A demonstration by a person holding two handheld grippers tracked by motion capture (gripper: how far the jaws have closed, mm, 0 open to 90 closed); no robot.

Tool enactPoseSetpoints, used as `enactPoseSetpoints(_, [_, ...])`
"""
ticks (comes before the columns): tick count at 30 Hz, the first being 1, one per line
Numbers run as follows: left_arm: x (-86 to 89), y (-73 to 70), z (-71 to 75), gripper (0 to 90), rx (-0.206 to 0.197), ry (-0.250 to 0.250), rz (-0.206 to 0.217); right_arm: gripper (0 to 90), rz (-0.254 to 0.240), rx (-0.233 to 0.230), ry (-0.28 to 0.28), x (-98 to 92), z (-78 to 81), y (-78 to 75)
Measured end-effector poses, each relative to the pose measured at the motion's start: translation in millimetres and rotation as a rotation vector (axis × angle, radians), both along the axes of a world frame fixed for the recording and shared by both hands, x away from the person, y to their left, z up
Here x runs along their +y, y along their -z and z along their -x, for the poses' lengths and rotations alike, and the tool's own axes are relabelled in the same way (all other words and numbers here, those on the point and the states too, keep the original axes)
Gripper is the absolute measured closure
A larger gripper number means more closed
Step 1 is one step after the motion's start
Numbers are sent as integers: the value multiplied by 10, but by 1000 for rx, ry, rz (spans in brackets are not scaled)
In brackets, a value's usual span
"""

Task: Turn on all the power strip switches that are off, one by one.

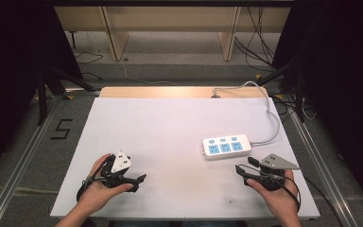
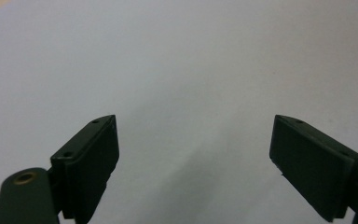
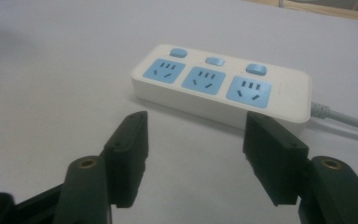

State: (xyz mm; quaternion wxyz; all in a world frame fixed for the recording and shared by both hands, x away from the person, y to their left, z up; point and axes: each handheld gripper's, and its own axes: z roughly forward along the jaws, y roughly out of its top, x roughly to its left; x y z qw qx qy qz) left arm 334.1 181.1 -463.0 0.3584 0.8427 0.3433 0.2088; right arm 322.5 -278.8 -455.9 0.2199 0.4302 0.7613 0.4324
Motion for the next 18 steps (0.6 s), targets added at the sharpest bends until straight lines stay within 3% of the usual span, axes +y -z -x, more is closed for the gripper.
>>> enactPoseSetpoints(10, [29,28,-18,157,5,-15,6,693,42,43,26,-51,-70,-156])
enactPoseSetpoints(13, [31,28,-22,156,6,-19,6,820,75,73,30,-51,-155,-209])
enactPoseSetpoints(18, [32,32,-32,156,9,-21,4,900,121,110,42,-22,-304,-238])
